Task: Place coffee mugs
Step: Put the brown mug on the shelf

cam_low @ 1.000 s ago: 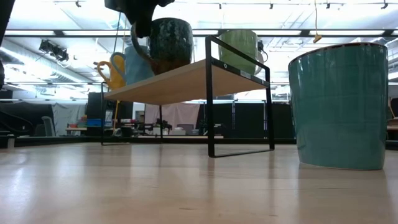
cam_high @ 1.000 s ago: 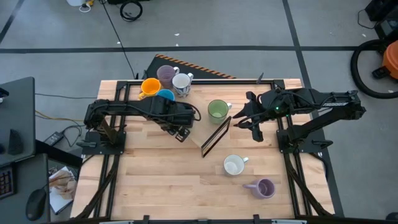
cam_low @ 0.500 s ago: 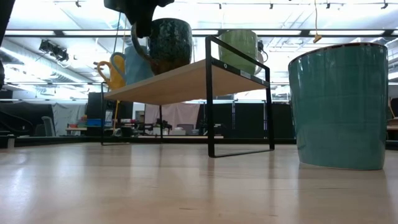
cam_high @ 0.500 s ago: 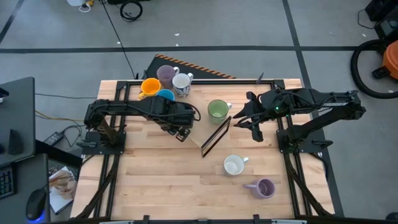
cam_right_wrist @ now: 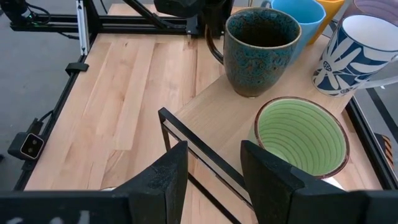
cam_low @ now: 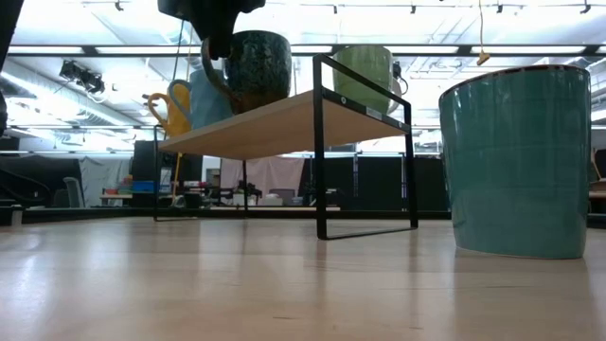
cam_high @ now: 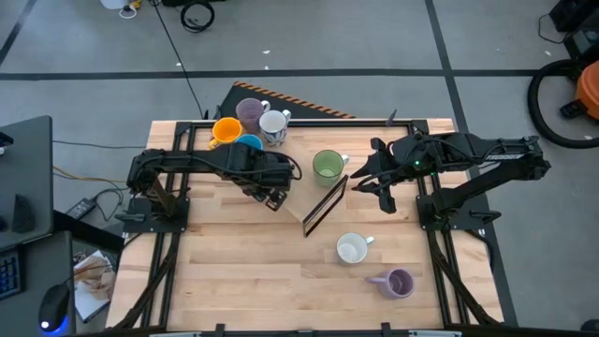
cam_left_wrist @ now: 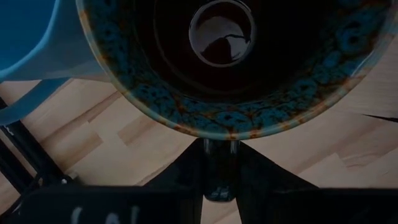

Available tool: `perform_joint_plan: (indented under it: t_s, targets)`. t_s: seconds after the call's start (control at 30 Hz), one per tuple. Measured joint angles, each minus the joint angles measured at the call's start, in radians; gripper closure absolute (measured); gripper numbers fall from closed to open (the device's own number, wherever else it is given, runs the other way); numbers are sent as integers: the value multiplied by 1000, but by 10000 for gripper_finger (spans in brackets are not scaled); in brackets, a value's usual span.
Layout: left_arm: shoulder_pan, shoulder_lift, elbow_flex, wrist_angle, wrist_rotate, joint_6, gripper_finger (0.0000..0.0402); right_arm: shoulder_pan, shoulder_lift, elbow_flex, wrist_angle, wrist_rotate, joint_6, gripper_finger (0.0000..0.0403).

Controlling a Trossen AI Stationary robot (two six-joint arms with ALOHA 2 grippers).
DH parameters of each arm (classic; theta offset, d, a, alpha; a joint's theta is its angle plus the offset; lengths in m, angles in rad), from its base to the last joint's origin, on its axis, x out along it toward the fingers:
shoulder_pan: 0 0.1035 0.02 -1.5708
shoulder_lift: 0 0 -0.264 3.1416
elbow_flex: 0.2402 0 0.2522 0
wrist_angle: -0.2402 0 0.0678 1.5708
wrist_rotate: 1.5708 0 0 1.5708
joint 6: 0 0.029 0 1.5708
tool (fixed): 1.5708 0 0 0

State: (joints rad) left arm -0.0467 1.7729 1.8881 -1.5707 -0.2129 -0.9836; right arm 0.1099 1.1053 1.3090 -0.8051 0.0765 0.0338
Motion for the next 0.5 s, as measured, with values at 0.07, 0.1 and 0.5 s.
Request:
perform_joint_plan:
  t_s: [0.07,0.1,0.5]
  targets:
    - [0,0,0,0,10,0,328,0,0,0,0,0,0,249]
    - [0,0,0,0,15,0,326,0,0,0,0,0,0,249]
    - [0,1,-1,-1,35,1,280,0,0,0,0,0,-3,249]
